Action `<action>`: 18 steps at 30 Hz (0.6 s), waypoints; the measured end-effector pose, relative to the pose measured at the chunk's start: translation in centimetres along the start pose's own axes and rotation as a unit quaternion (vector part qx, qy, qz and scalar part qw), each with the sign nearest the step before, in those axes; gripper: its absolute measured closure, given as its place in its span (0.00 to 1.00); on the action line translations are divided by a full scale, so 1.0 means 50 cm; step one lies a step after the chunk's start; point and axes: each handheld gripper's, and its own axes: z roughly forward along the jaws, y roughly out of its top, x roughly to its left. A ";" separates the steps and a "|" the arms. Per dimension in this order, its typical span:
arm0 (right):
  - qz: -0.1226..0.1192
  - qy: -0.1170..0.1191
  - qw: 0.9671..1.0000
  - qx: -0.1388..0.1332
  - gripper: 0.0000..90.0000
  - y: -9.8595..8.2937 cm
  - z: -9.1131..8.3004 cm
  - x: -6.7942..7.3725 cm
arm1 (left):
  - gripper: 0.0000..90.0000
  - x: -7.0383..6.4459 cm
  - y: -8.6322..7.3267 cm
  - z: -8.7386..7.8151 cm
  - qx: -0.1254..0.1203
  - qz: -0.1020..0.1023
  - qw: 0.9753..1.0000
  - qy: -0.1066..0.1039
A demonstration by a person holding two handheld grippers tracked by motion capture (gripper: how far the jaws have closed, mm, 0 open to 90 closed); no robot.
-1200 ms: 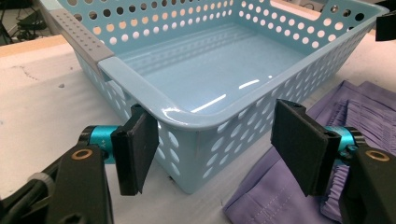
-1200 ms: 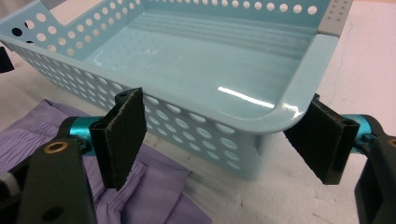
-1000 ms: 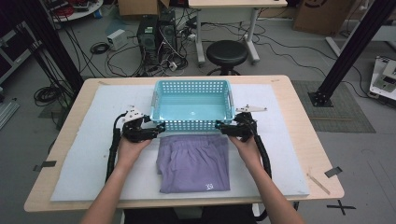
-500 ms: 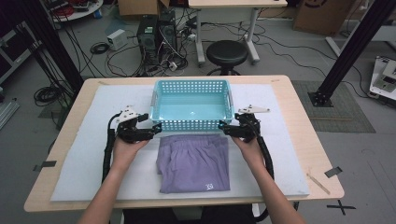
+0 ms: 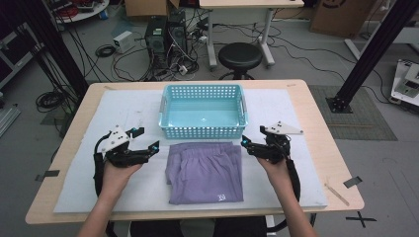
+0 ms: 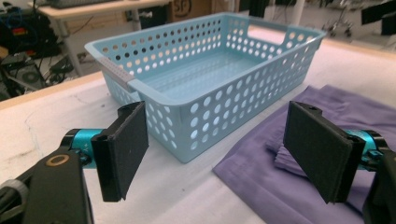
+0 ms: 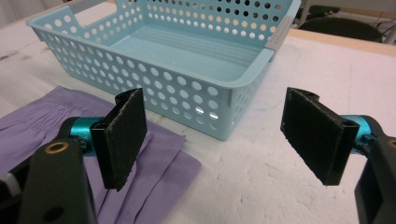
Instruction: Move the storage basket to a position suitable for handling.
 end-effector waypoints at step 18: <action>-0.006 0.000 1.000 -0.028 0.25 -0.007 -0.005 0.000 | 0.24 0.012 0.004 -0.026 -0.007 -0.030 0.999 -0.019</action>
